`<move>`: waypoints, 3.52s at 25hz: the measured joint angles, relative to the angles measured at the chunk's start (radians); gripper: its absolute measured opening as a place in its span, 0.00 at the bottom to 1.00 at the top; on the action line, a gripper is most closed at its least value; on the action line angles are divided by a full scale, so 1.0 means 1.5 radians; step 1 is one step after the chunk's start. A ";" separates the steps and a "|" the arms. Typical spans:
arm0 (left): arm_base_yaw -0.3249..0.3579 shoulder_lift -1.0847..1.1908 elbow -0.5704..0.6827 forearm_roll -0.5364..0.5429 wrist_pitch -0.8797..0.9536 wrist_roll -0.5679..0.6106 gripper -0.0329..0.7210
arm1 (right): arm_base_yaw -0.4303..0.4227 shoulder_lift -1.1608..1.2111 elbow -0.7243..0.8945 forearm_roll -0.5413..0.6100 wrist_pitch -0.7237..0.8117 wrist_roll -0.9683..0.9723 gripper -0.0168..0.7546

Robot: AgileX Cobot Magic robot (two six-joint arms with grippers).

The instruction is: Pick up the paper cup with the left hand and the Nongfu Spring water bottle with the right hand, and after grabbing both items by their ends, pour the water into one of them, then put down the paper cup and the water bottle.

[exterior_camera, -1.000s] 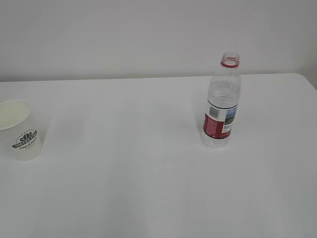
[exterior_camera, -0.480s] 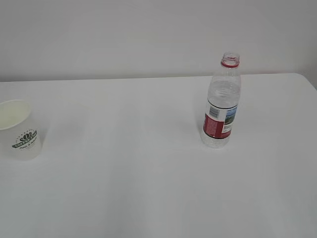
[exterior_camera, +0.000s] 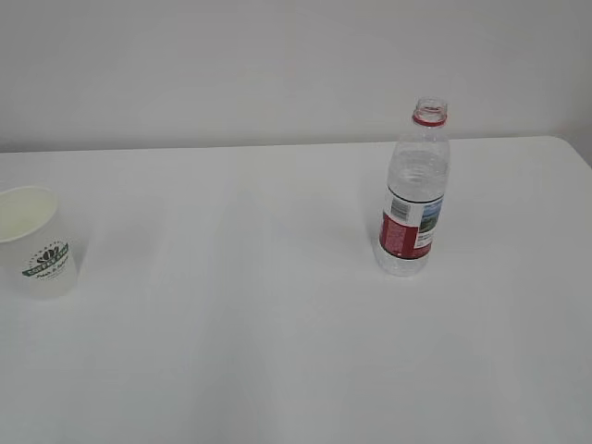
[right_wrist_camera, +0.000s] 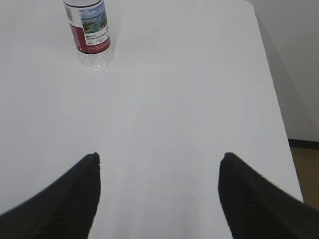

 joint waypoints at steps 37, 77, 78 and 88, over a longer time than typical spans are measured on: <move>0.000 0.384 -0.057 -0.003 -0.546 0.000 0.82 | 0.000 0.177 -0.089 -0.001 -0.375 0.007 0.74; 0.000 0.625 0.206 0.004 -1.120 -0.036 0.74 | 0.001 0.548 0.116 0.076 -0.889 0.014 0.74; 0.000 0.625 0.213 0.009 -1.126 -0.038 0.74 | 0.006 0.563 0.121 0.069 -0.909 0.014 0.74; 0.000 0.676 0.228 0.092 -1.213 -0.076 0.71 | 0.019 0.691 0.130 -0.064 -1.061 0.084 0.74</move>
